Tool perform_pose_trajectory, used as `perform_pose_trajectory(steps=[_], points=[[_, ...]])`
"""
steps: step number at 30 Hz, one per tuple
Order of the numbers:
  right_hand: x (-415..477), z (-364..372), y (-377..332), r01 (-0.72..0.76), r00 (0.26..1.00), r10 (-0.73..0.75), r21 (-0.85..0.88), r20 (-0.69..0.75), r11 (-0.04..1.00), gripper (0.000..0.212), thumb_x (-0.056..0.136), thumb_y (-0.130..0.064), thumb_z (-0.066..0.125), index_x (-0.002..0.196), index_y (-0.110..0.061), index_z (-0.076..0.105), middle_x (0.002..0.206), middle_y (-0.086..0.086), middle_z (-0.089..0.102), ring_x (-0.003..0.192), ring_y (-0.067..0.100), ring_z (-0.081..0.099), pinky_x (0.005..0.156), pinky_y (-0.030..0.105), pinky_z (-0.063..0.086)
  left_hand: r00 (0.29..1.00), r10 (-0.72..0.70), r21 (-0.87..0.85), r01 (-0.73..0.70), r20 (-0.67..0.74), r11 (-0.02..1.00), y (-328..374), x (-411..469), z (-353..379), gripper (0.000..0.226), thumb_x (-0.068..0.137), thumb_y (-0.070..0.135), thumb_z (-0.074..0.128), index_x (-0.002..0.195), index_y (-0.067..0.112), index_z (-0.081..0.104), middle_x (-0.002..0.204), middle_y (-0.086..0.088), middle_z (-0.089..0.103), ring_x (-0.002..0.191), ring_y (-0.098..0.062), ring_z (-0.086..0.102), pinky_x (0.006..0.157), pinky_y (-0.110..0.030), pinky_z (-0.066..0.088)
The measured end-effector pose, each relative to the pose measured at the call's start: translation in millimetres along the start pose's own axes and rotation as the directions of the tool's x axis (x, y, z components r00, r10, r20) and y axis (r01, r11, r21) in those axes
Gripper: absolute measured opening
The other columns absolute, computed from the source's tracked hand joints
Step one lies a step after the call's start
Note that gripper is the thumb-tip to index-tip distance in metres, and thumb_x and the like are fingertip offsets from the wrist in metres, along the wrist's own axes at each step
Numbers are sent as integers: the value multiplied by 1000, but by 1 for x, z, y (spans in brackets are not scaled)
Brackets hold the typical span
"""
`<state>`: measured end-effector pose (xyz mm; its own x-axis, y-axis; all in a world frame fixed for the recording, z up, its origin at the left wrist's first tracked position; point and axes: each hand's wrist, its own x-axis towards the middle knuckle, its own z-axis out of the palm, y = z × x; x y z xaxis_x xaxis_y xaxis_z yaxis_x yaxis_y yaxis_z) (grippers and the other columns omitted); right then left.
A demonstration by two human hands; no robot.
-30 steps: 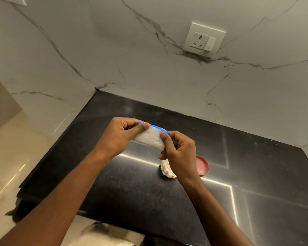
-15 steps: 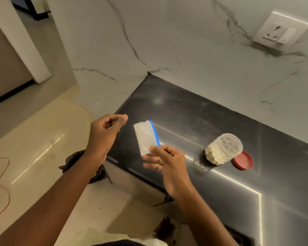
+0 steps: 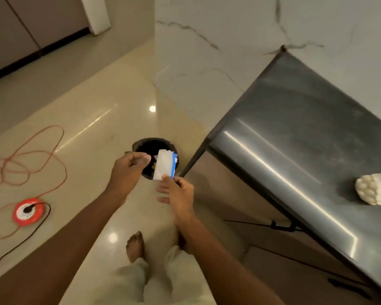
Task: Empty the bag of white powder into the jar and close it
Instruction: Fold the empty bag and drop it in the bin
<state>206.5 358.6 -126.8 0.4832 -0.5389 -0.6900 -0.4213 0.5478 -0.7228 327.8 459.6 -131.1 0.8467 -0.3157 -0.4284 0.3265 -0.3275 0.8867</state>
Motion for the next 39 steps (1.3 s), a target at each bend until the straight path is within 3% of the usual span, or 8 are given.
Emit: perform_pose_trajectory(steps=[4,8,11,15,20,25,33,39], points=[[86,19,62,-104,993,94,-147,-69,984,24,95,-24,71,112,-8,70,87,7,79,63,10,75,59,33,64,981,-188,-66,185,-46,981,-70,46,-7,8,96,37,76,95,29,76,85,19,77,80,8,68,72,-25,49],[191,27,124,-111,989,74,-301,-129,947,27,92,-21,72,110,-1,72,84,11,79,70,23,77,62,40,65,948,-316,-125,308,-50,943,-144,105,2,15,97,44,75,95,29,72,99,10,71,90,-7,63,71,-26,51],[271,37,169,-107,987,61,-322,-151,941,27,91,-17,70,108,5,70,77,12,75,63,26,71,63,47,63,941,-337,-128,331,-28,935,-208,151,11,16,96,41,76,97,26,73,96,7,69,85,-8,61,71,-27,51],[360,54,209,-127,982,72,-329,-174,936,26,95,-13,63,112,7,66,81,17,72,51,22,61,50,33,50,944,-327,-105,322,-39,941,-284,195,20,20,97,41,75,105,23,70,106,9,68,99,-5,61,88,-36,51],[418,71,224,-194,981,182,-355,-66,915,25,103,-26,63,116,-5,63,108,15,76,73,22,74,58,34,59,950,-304,-60,300,-72,952,-325,220,15,22,98,38,75,111,23,67,103,13,66,94,1,58,77,-28,47],[380,64,209,-230,973,212,-313,-90,922,49,102,-17,65,146,-11,45,113,17,75,95,31,77,80,44,64,945,-312,-20,311,-101,950,-292,188,4,15,97,33,76,104,24,67,100,12,68,91,0,60,73,-26,46],[193,32,111,-112,993,120,-380,-2,918,32,98,-14,64,130,-17,59,102,13,78,74,18,72,66,34,59,965,-256,28,258,-63,966,-142,73,-4,19,100,23,73,117,16,70,98,10,70,94,-8,65,82,-28,49],[45,2,-10,87,995,-73,-215,70,973,20,98,-12,67,117,-9,65,91,14,76,69,20,69,66,36,59,991,-134,77,135,-24,988,-29,-23,-19,15,99,18,72,114,18,73,100,4,71,97,-13,67,92,-29,52]])
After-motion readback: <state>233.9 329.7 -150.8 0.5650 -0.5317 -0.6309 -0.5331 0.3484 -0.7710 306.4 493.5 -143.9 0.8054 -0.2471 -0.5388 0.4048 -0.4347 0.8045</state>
